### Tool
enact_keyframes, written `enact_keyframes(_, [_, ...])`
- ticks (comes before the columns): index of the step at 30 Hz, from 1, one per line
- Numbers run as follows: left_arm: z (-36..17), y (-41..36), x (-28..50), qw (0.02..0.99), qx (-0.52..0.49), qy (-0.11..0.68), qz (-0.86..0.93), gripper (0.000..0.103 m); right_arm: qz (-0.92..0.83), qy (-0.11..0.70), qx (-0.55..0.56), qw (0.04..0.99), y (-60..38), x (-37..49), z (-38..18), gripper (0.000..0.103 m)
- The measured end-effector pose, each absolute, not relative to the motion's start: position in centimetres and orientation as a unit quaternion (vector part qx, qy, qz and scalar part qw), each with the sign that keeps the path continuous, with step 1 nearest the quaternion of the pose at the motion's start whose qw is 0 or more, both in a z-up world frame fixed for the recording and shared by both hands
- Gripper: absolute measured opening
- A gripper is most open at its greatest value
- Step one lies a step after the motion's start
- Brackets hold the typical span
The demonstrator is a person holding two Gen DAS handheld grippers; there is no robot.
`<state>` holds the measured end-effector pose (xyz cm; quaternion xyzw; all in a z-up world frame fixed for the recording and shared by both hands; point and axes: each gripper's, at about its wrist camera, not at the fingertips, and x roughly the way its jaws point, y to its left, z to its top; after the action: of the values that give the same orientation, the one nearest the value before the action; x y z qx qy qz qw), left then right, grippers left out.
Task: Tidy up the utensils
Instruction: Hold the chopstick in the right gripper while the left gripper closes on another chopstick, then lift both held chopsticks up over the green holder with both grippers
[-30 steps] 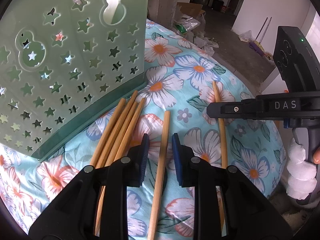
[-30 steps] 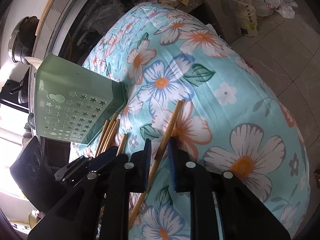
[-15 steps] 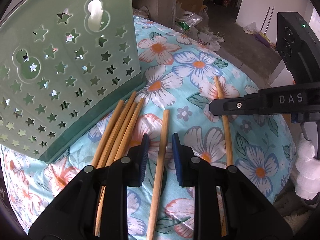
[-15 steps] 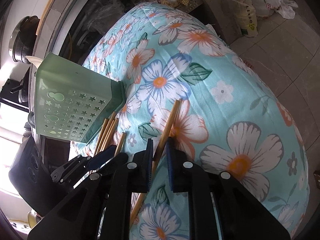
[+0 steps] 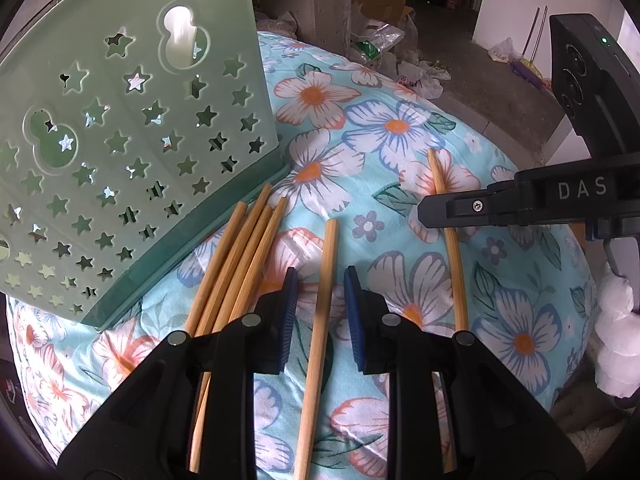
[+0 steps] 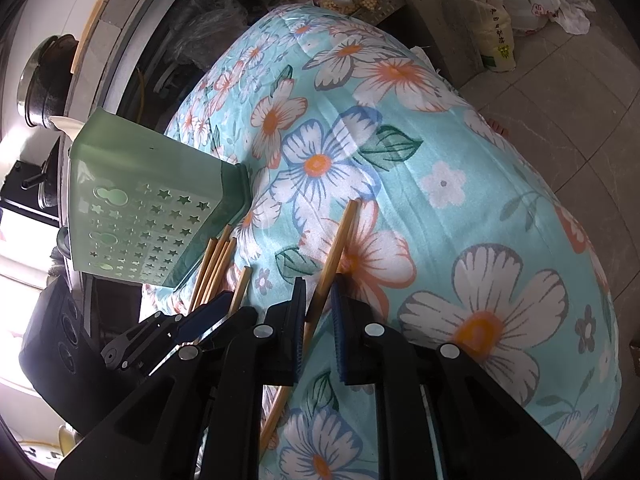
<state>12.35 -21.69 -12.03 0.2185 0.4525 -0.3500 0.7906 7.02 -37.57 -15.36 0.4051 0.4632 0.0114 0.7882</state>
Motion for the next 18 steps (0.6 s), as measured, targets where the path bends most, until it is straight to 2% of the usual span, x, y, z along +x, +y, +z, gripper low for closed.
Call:
enact_keyframes(7, [-12.25,-21.84,12.37,0.791,0.224,0.448,-0.351,0.021,0.016,0.458,0.418,0.784,-37.99,7.03,-15.66,0.012])
enact_keyframes(12, [-12.35,-22.18,11.78,0.795,0.242,0.432,-0.351,0.007,0.017,0.455,0.422,0.784,-38.00,7.16,-15.55,0.012])
enact_keyframes(18, [-11.78,-21.46,11.95,0.801,0.233,0.429,-0.348,0.006,0.022,0.436,0.434,0.788,-38.25,6.79,-14.94,0.011])
